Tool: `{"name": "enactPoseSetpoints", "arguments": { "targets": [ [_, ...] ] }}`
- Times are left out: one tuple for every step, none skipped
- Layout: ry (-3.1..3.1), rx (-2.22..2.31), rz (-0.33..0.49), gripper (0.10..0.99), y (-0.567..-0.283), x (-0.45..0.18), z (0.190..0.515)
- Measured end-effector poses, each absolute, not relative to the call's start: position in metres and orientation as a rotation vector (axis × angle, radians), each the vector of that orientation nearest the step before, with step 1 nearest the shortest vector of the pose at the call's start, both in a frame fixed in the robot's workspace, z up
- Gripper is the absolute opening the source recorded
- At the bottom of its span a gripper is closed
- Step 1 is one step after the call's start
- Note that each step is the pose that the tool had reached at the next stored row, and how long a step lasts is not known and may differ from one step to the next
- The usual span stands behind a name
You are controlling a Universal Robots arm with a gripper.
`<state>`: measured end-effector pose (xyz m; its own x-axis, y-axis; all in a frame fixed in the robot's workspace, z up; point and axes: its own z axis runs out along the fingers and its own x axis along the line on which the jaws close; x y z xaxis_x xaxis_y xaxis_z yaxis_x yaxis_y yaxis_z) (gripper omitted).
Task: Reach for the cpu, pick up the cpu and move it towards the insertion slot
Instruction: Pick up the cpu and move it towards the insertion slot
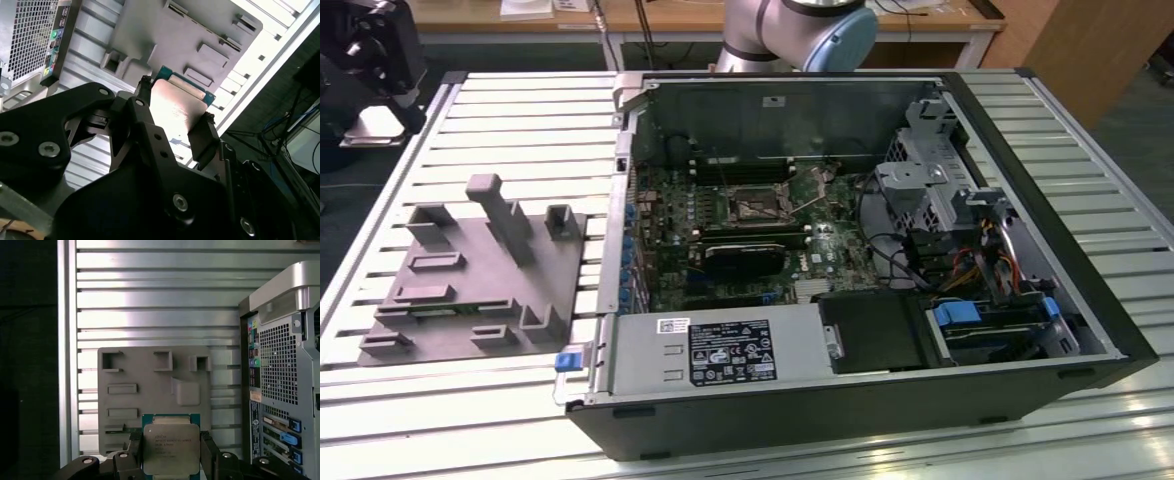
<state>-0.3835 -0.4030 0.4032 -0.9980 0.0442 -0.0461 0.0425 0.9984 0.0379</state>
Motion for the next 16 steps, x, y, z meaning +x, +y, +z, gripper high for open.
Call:
{"name": "enactPoseSetpoints", "arguments": {
  "targets": [
    [3.093,0.067,0.057,0.541,-0.403,-0.381,0.403],
    [3.094,0.067,0.057,0.541,-0.403,-0.379,0.403],
    [3.094,0.067,0.057,0.541,-0.403,-0.378,0.403],
    [3.094,0.067,0.057,0.541,-0.403,-0.376,0.403],
    [3.094,0.067,0.057,0.541,-0.403,-0.374,0.403],
    [3.094,0.067,0.057,0.541,-0.403,-0.372,0.403],
    [3.094,0.067,0.057,0.541,-0.403,-0.37,0.403],
    [3.094,0.067,0.057,0.541,-0.403,-0.368,0.403],
    [3.094,0.067,0.057,0.541,-0.403,-0.366,0.403],
    [3.094,0.067,0.057,0.541,-0.403,-0.363,0.403],
    [3.094,0.067,0.057,0.541,-0.403,-0.361,0.403],
    [3.095,0.067,0.057,0.541,-0.403,-0.359,0.403],
    [3.095,0.067,0.057,0.541,-0.403,-0.356,0.403],
    [3.095,0.067,0.057,0.541,-0.403,-0.354,0.403],
    [3.095,0.067,0.057,0.541,-0.403,-0.351,0.403],
    [3.095,0.067,0.057,0.541,-0.403,-0.348,0.403]
  ]
}}
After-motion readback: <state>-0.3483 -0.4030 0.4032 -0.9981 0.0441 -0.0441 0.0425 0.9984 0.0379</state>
